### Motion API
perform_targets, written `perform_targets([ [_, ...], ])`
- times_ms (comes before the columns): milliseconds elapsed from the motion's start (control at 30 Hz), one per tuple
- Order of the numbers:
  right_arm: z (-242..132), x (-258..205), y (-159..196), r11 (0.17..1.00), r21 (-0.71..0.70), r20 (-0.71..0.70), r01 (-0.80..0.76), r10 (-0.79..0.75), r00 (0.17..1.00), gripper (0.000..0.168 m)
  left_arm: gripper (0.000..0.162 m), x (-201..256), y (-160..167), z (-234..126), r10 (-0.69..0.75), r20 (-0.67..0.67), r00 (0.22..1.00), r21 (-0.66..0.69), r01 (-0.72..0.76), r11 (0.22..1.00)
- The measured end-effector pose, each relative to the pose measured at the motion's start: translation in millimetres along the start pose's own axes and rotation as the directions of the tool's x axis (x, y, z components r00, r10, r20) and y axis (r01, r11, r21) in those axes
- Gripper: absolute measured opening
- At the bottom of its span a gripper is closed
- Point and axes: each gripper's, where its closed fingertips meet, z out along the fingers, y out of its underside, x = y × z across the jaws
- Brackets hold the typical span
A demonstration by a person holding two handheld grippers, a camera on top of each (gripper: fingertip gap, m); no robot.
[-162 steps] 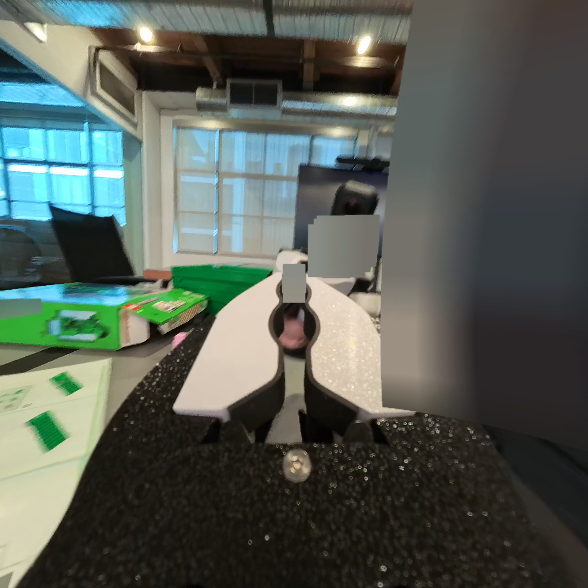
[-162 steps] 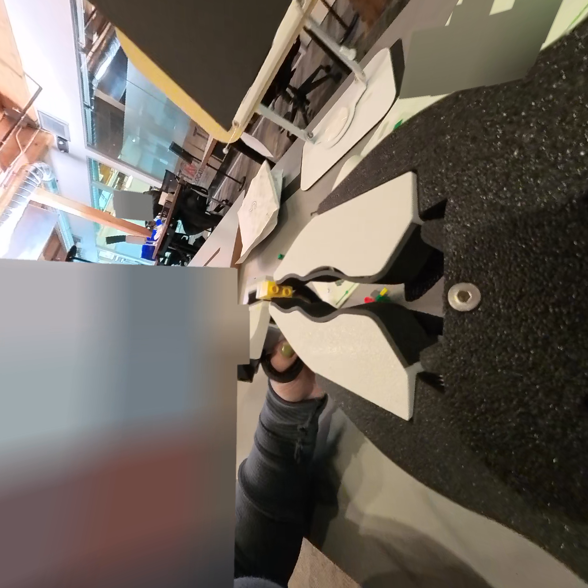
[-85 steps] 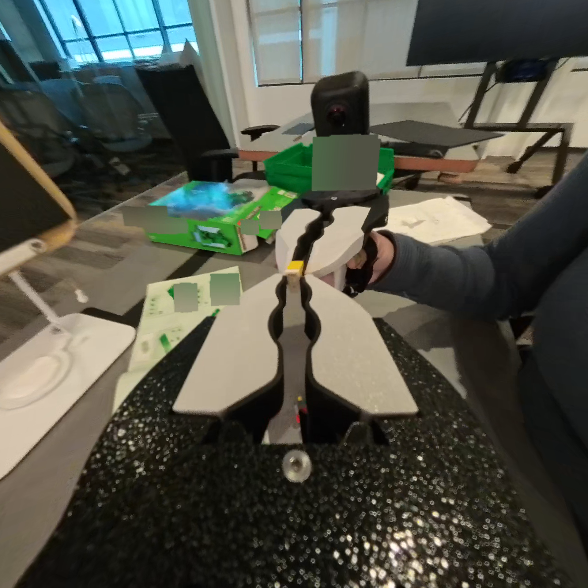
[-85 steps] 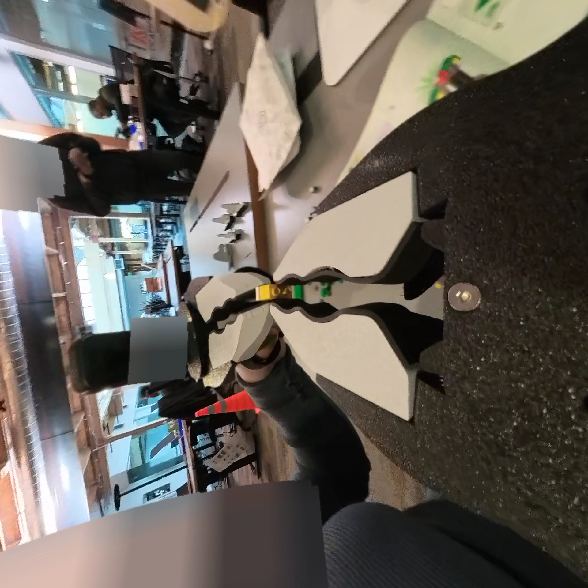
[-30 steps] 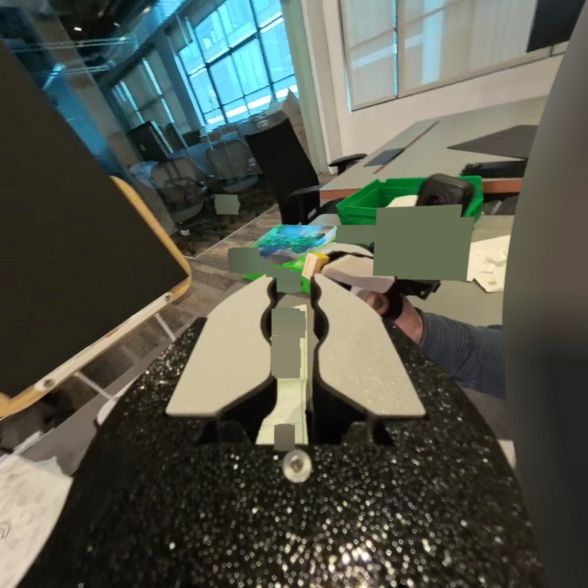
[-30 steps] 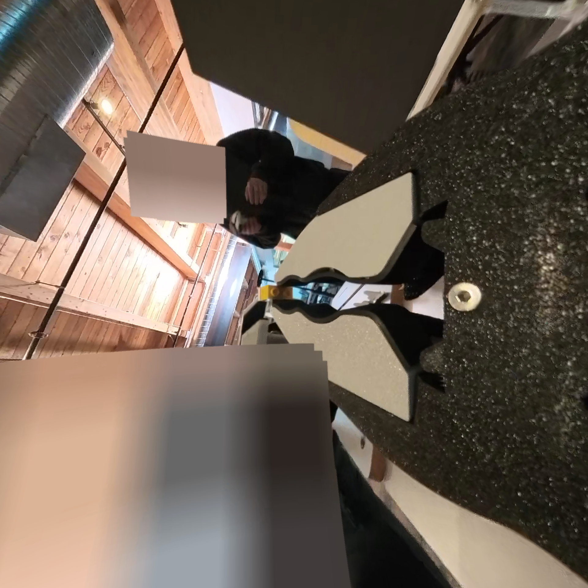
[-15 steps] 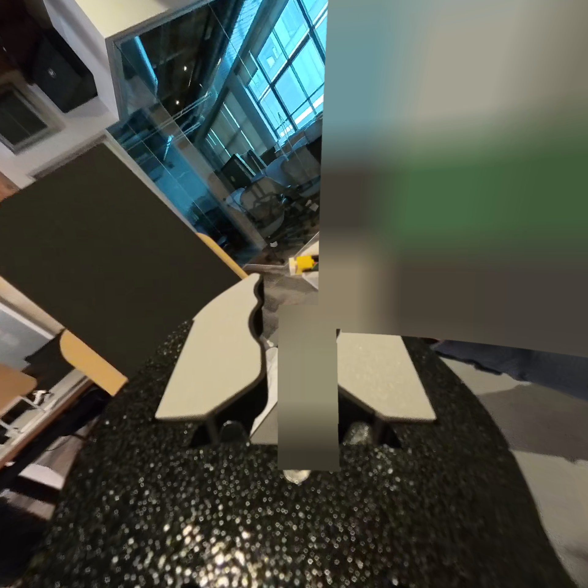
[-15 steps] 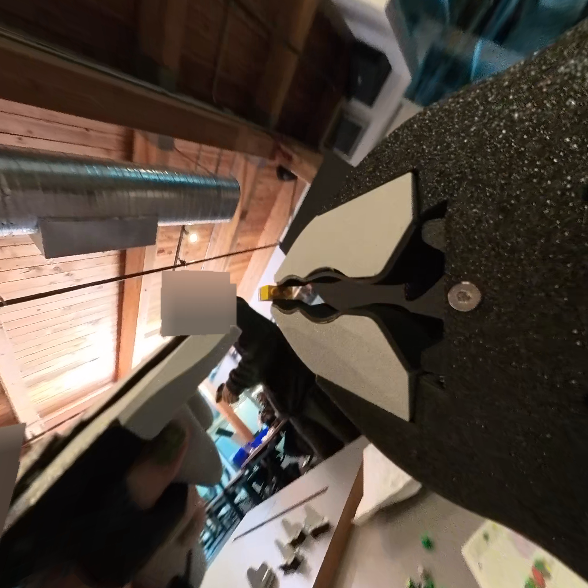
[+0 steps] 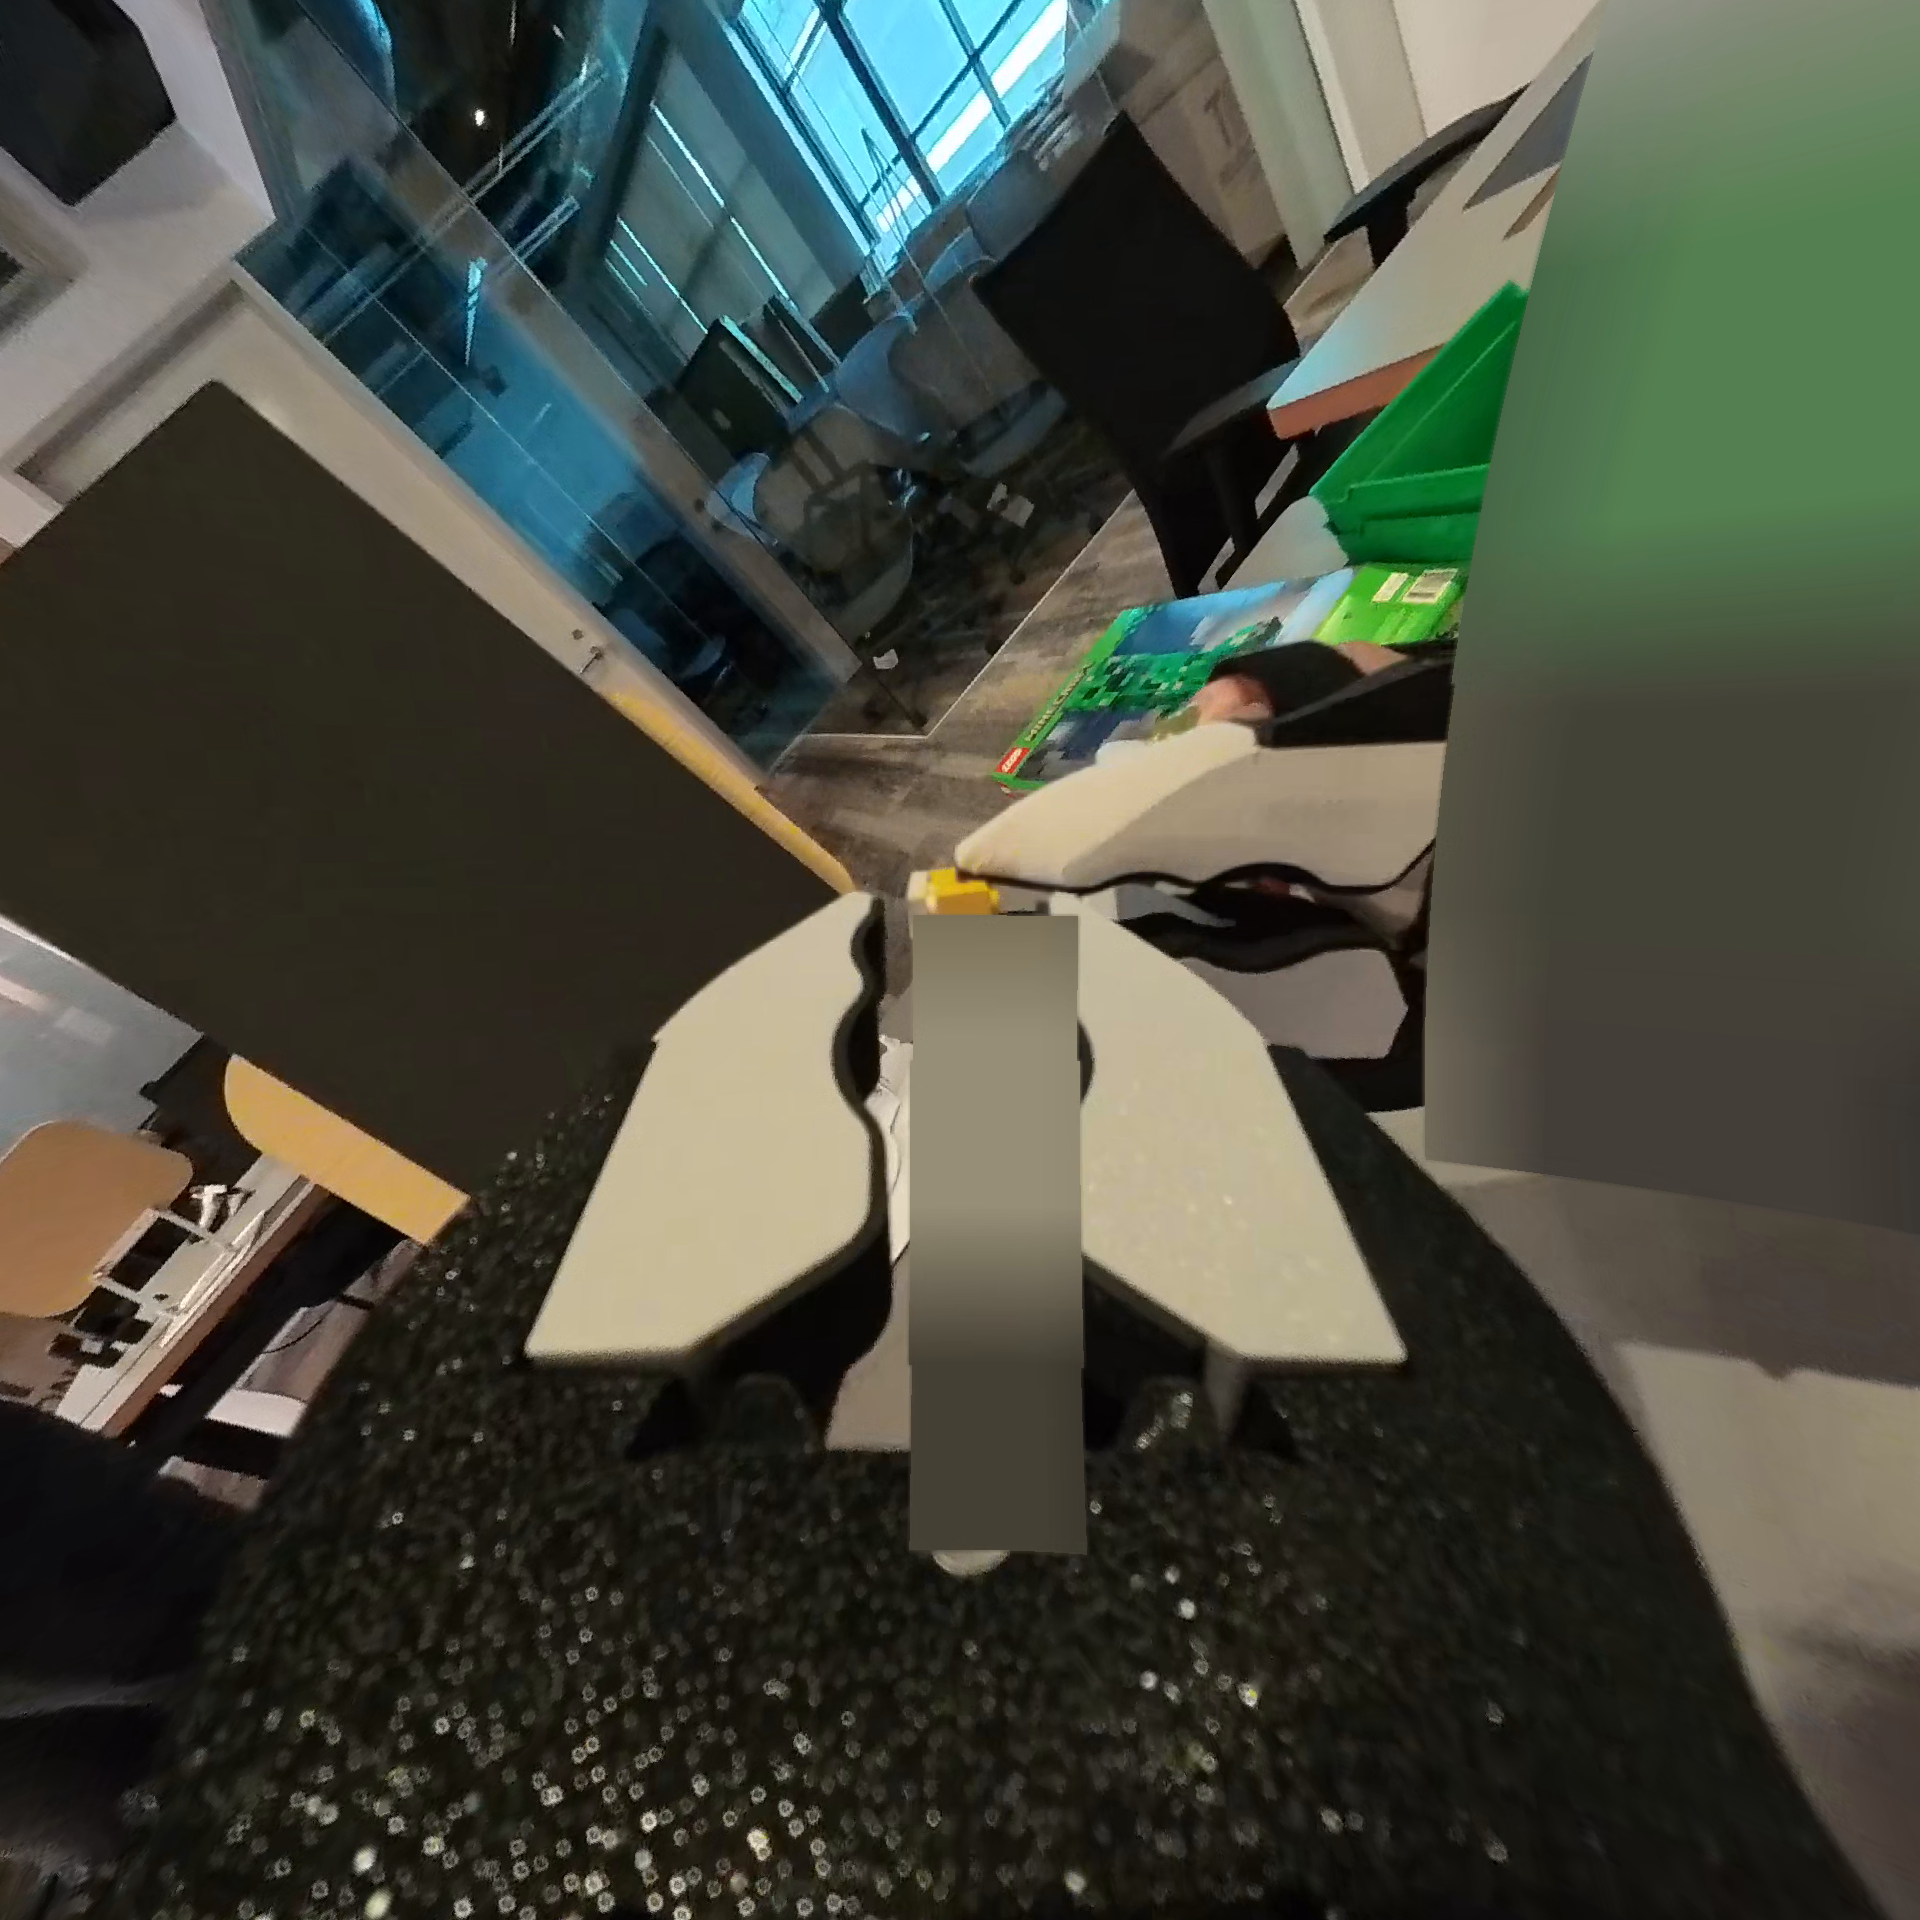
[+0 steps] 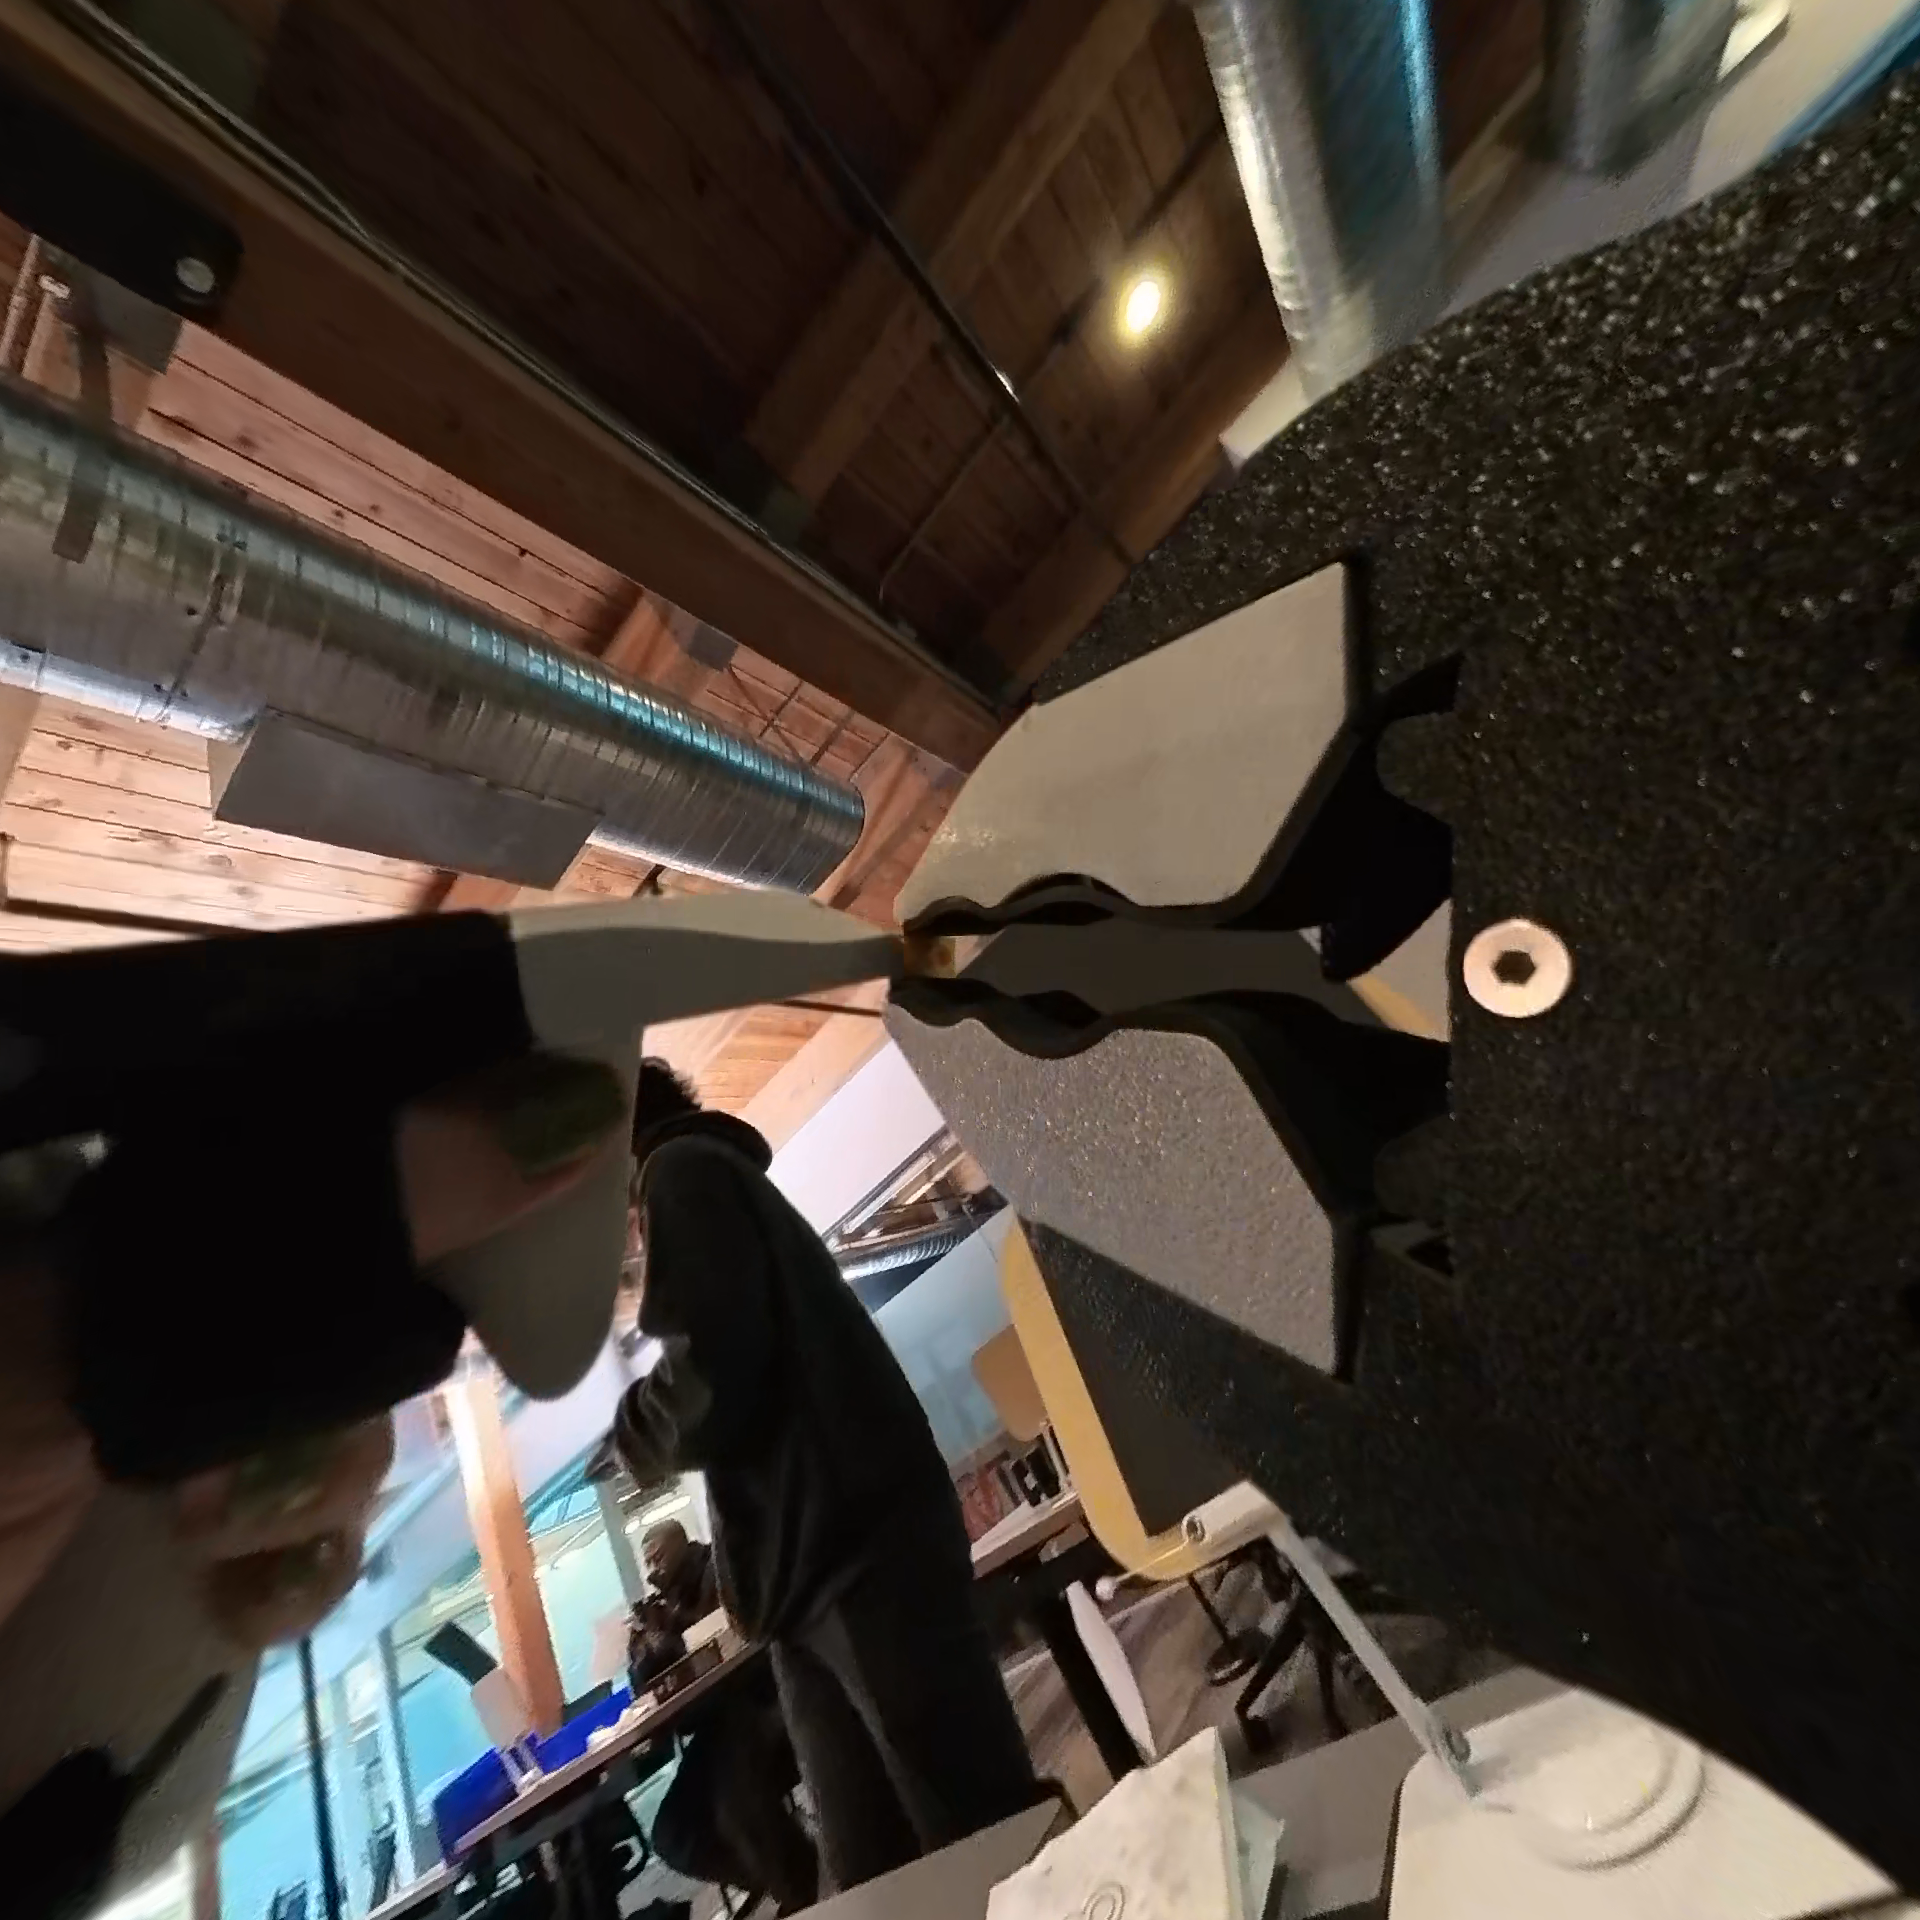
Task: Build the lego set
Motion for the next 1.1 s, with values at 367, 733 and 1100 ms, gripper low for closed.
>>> perform_targets([
  [367, -1, -2, -3, 0.986, -0.013, -0.017, 0.165, -0.166, 0.986, 0.007, 0.02, -1, 5, 1, 0.036, 0.011, 0.999, -0.039, -0.036, 0.999],
  [733, 0, -11, -4, 0.972, -0.038, 0.011, 0.23, -0.23, 0.973, 0.007, 0.014, -5, 13, -1, 0.055, 0.033, 0.998, -0.08, -0.052, 0.995],
  [1100, 0, -23, -2, 0.978, -0.021, 0.053, 0.209, -0.207, 0.977, 0.008, 0.014, -8, 23, -2, 0.094, 0.029, 0.995, -0.079, -0.092, 0.993],
])
